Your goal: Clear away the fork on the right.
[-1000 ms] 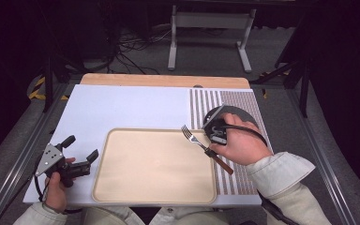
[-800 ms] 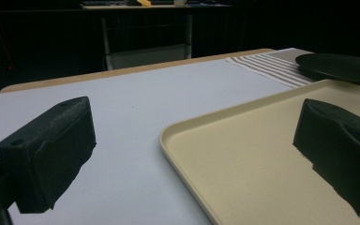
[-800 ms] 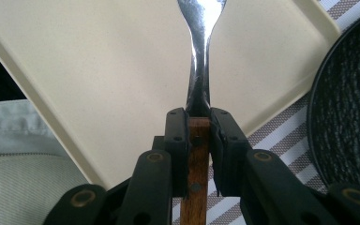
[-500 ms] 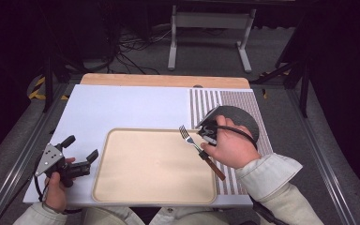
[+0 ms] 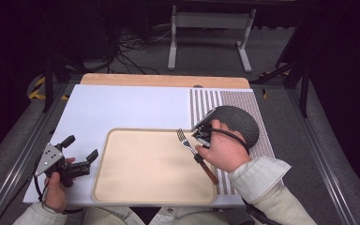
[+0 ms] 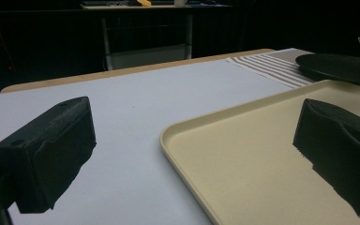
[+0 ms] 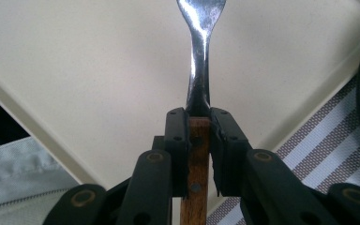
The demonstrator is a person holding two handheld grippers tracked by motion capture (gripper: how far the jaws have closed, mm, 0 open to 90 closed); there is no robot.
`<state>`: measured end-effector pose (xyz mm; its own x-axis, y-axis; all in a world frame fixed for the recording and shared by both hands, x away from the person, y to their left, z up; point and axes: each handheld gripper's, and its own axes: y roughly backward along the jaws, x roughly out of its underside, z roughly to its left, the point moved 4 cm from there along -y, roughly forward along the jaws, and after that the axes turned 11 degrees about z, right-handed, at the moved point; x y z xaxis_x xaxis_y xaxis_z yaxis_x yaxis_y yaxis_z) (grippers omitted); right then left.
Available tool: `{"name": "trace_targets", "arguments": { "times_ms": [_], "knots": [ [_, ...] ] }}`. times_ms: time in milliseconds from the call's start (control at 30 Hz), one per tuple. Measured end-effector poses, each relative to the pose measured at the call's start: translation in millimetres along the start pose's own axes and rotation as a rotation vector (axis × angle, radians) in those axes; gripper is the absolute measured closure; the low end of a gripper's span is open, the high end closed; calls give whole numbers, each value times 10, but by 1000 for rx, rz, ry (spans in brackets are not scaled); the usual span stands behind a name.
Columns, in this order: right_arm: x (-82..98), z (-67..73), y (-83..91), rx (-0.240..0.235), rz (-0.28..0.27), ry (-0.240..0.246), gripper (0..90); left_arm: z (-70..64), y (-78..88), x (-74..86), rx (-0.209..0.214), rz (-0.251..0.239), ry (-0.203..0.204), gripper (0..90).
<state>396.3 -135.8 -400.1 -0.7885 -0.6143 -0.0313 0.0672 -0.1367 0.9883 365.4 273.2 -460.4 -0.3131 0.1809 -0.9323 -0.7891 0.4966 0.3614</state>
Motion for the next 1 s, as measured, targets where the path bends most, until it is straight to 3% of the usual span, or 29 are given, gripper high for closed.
{"name": "trace_targets", "arguments": {
  "times_ms": [433, 1000],
  "knots": [
    [-21, 40, -225, -29, 41, -69, 777, -1, -5, -1, 0, 1, 2, 1],
    [-50, 93, -411, -56, 94, -114, 776, 1, -5, -2, 1, 0, 3, 1]
  ]
}}
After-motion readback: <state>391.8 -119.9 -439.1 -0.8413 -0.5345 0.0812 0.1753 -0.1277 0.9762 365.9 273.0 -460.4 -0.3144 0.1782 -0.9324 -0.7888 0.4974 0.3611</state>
